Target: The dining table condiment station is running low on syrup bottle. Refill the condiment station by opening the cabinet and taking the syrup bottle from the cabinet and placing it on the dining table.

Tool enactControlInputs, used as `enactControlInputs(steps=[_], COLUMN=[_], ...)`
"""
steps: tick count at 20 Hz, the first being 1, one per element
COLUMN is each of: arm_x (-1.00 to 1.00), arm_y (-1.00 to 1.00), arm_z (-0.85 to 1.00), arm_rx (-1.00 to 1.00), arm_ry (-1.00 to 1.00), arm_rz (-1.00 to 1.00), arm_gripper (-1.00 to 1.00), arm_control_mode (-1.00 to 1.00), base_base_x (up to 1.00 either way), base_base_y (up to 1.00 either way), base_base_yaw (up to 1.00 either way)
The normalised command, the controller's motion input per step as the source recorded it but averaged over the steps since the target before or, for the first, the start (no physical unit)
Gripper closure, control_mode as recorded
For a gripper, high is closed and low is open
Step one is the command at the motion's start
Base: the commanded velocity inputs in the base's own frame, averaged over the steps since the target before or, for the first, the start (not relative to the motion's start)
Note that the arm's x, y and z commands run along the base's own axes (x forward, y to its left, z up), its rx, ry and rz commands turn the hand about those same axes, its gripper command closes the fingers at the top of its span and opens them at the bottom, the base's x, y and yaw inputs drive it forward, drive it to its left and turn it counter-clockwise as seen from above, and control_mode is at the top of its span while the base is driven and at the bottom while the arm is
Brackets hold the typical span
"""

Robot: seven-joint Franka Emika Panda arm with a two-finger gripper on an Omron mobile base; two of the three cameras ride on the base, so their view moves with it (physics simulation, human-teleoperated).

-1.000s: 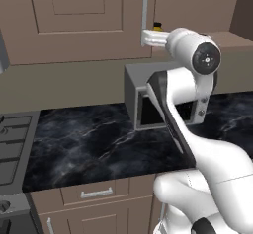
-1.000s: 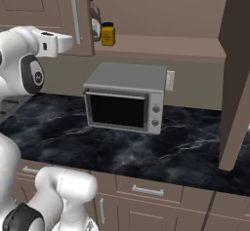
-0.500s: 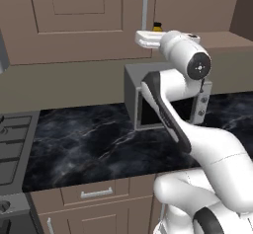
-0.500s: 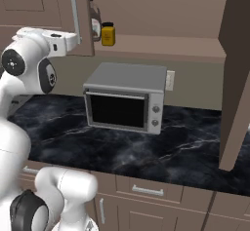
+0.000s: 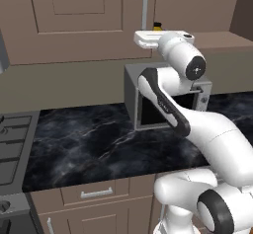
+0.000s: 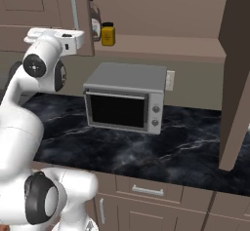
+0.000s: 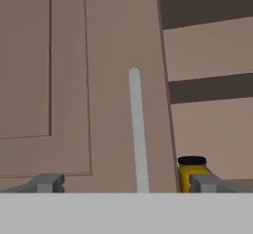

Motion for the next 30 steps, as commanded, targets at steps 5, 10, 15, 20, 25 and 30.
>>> enactControlInputs(steps=[5,10,15,20,25,30], arm_x=[0.34,0.43,0.36,0.39,0.46,0.49], arm_y=[0.00,0.01,0.01,0.06,0.09,0.01], arm_z=[0.00,0.00,0.00,0.00,0.00,0.00], arm_rx=[0.00,-0.02,-0.01,0.00,0.00,0.00], arm_ry=[-0.01,0.00,-0.01,-0.02,-0.01,0.00], arm_rz=[0.00,0.00,0.00,0.00,0.00,0.00], arm_gripper=[-1.00,-1.00,-1.00,-1.00,-1.00,-1.00], arm_control_mode=[-1.00,-1.00,-1.00,-1.00,-1.00,-1.00], base_base_x=[0.00,0.00,0.00,0.00,0.00,0.00], base_base_y=[0.00,0.00,0.00,0.00,0.00,0.00], base_base_yaw=[0.00,0.00,0.00,0.00,0.00,0.00])
